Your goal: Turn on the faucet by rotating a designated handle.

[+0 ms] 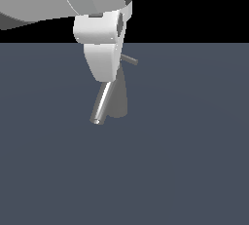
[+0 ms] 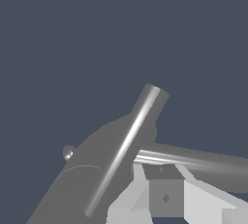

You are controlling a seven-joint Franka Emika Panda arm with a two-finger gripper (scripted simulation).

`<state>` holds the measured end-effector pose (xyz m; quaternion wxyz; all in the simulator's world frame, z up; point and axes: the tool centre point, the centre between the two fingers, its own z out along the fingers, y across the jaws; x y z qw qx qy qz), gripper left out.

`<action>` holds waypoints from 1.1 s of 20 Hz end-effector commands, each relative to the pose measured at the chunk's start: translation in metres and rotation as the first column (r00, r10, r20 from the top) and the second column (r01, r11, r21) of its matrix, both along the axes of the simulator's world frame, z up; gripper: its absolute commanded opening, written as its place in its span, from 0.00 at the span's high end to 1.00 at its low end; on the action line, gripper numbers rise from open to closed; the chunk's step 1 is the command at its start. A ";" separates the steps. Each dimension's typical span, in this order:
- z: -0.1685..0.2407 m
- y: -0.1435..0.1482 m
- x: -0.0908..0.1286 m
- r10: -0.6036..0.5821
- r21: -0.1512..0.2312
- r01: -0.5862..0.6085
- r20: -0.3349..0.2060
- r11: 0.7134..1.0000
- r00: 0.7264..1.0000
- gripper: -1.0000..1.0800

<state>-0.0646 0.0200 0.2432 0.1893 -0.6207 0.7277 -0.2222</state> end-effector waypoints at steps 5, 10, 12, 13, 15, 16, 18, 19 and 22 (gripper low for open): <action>0.011 -0.003 0.019 -0.005 0.015 0.004 0.003 1.000 1.000 1.00; 0.020 -0.019 0.030 -0.027 0.012 0.027 0.003 1.000 1.000 1.00; 0.024 -0.025 0.034 -0.036 0.011 0.036 0.003 0.999 0.999 1.00; 0.026 -0.029 0.036 -0.041 0.010 0.041 0.002 0.999 0.999 1.00; 0.029 -0.035 0.041 -0.050 0.009 0.050 0.002 0.999 0.999 1.00; 0.031 -0.038 0.043 -0.054 0.008 0.054 0.002 0.998 0.999 1.00; 0.035 -0.045 0.047 -0.063 0.007 0.063 0.002 0.998 0.998 1.00; 0.037 -0.048 0.049 -0.068 0.006 0.068 0.002 0.998 0.998 1.00; 0.042 -0.058 0.055 -0.081 0.004 0.081 0.002 0.997 0.997 1.00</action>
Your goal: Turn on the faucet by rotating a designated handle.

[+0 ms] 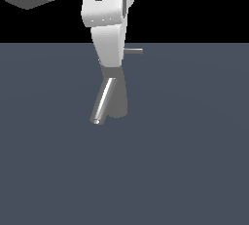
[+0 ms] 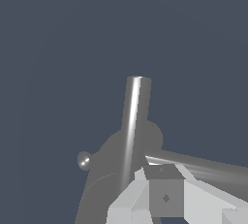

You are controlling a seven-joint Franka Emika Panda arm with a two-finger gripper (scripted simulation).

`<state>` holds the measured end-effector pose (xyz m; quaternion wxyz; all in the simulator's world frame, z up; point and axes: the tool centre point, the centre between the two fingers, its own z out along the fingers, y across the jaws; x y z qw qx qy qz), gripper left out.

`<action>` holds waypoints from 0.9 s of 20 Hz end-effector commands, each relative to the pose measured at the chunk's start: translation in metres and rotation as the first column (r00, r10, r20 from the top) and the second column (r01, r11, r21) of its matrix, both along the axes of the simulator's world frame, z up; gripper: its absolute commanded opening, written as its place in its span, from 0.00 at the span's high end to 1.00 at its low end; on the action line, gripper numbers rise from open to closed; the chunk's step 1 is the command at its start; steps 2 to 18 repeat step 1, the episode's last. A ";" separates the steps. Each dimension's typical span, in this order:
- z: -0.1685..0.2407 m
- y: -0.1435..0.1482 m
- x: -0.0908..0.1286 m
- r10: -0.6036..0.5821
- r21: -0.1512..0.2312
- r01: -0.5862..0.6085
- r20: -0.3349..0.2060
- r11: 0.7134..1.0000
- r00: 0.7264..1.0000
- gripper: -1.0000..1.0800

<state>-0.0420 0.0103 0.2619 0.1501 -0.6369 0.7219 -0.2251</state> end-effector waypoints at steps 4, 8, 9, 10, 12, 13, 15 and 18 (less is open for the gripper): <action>0.024 -0.048 0.033 -0.096 0.066 0.092 0.060 0.994 0.994 1.00; 0.024 -0.048 0.033 -0.096 0.066 0.092 0.060 0.994 0.994 1.00; 0.024 -0.048 0.033 -0.096 0.066 0.092 0.060 0.994 0.994 1.00; 0.024 -0.048 0.033 -0.096 0.066 0.092 0.060 0.994 0.994 1.00; 0.024 -0.048 0.033 -0.096 0.066 0.092 0.060 0.994 0.994 1.00; 0.024 -0.048 0.033 -0.096 0.066 0.092 0.060 0.994 0.994 1.00; 0.024 -0.048 0.033 -0.096 0.066 0.092 0.060 0.994 0.994 1.00; 0.024 -0.048 0.033 -0.096 0.066 0.092 0.060 0.994 0.994 1.00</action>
